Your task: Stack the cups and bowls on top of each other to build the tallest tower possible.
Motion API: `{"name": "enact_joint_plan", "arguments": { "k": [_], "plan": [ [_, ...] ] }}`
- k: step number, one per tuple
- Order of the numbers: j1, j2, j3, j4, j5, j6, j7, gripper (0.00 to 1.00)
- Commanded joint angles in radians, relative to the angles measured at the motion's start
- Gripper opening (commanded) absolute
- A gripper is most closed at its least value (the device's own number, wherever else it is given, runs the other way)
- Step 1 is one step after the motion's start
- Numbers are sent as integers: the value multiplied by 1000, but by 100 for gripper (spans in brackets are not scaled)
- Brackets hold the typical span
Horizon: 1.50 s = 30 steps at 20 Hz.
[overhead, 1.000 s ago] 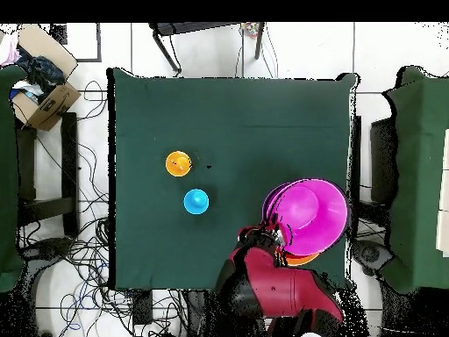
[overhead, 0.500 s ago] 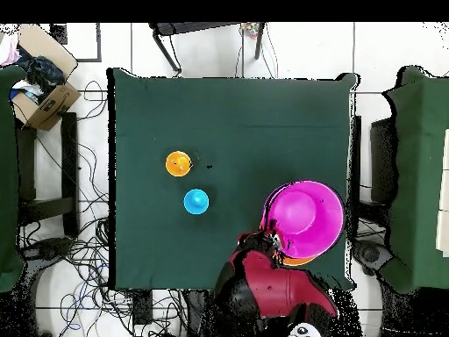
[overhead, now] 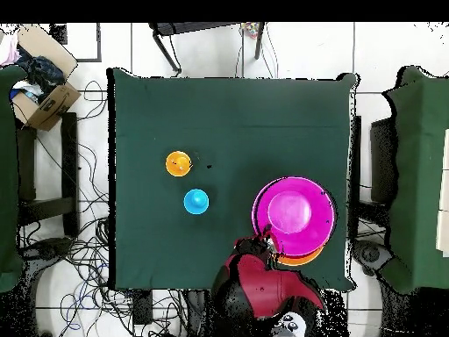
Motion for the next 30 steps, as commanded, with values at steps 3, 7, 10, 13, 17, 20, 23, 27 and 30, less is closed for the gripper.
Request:
{"name": "enact_joint_plan", "arguments": {
  "k": [3, 7, 10, 13, 17, 20, 23, 27, 30],
  "plan": [
    [6, 51, 47, -36, 57, -23, 168, 100],
    [-50, -44, 94, -19, 0, 18, 145, 100],
    [-71, -65, 106, -23, -14, 44, 126, 100],
    [-89, -83, 112, -18, -19, 52, 119, 100],
    [-94, -100, 111, -12, -18, 73, 108, 100],
    [-90, -105, 105, -9, -15, 79, 103, 100],
    [-68, -94, 86, -11, -3, 76, 105, 100],
    [-40, -73, 64, -15, 14, 72, 110, 100],
    [-29, -63, 57, -16, 20, 64, 115, 100]
  ]
}}
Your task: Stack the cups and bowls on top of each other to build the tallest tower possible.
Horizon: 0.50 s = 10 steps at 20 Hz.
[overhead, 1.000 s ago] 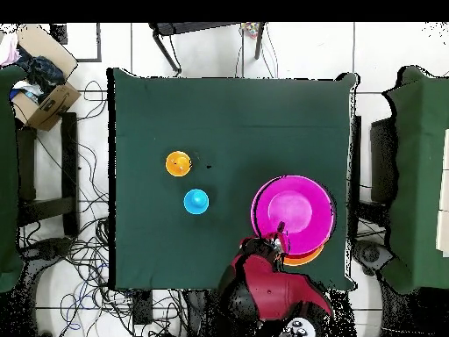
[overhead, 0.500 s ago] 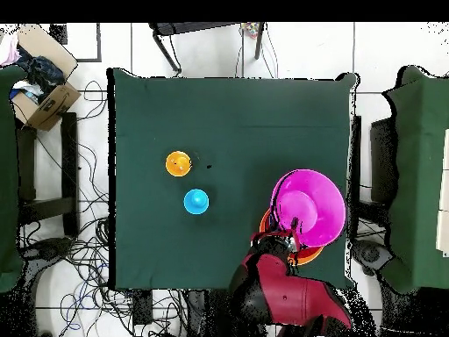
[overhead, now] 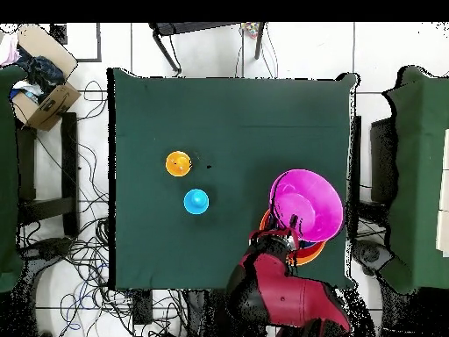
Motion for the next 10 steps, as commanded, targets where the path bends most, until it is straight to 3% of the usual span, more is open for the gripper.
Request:
{"name": "enact_joint_plan", "arguments": {
  "k": [1, 10],
  "plan": [
    [47, 51, 60, -10, 9, 77, 119, 100],
    [66, 48, 44, 1, 20, 86, 131, 100]
  ]
}}
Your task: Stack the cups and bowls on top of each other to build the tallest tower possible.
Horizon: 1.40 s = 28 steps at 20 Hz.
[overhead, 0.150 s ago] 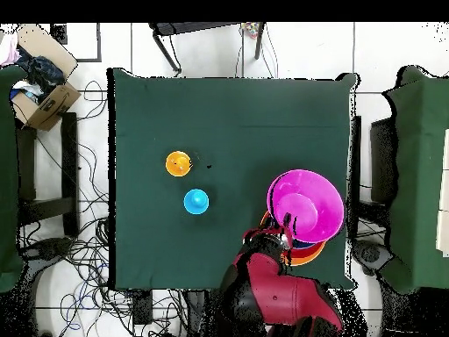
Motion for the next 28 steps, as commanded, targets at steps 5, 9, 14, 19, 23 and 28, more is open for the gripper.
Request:
{"name": "enact_joint_plan", "arguments": {
  "k": [5, 9, 14, 19, 23, 28],
  "plan": [
    [46, 46, 30, 8, 34, 90, 140, 100],
    [75, 34, 14, 14, 51, 115, 145, 100],
    [82, 27, 16, 5, 53, 138, 134, 100],
    [49, 24, 46, 7, 50, 141, 140, 100],
    [-20, -14, 102, 19, 10, 147, 125, 100],
    [-179, -146, 272, 52, -35, 229, 72, 100]
  ]
}}
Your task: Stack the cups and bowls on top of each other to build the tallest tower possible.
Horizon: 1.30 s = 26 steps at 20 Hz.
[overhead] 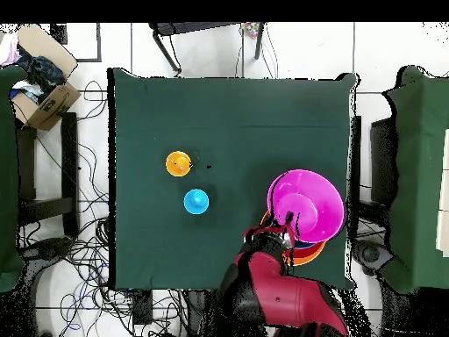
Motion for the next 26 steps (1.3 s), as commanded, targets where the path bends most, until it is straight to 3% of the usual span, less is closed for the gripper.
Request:
{"name": "enact_joint_plan", "arguments": {
  "k": [1, 3, 7, 9, 11, 21, 26],
  "plan": [
    [-183, -127, 301, 60, -43, 223, 62, 100],
    [-251, -200, 398, 89, 0, 288, 38, 100],
    [-256, -280, 456, 99, 111, 416, 13, 100],
    [-232, -286, 444, 78, 127, 462, 6, 100],
    [-243, -287, 464, 76, 134, 461, 13, 100],
    [-142, -276, 386, 16, 124, 516, 70, 100],
    [-216, -287, 451, 55, 111, 412, 42, 100]
  ]
}}
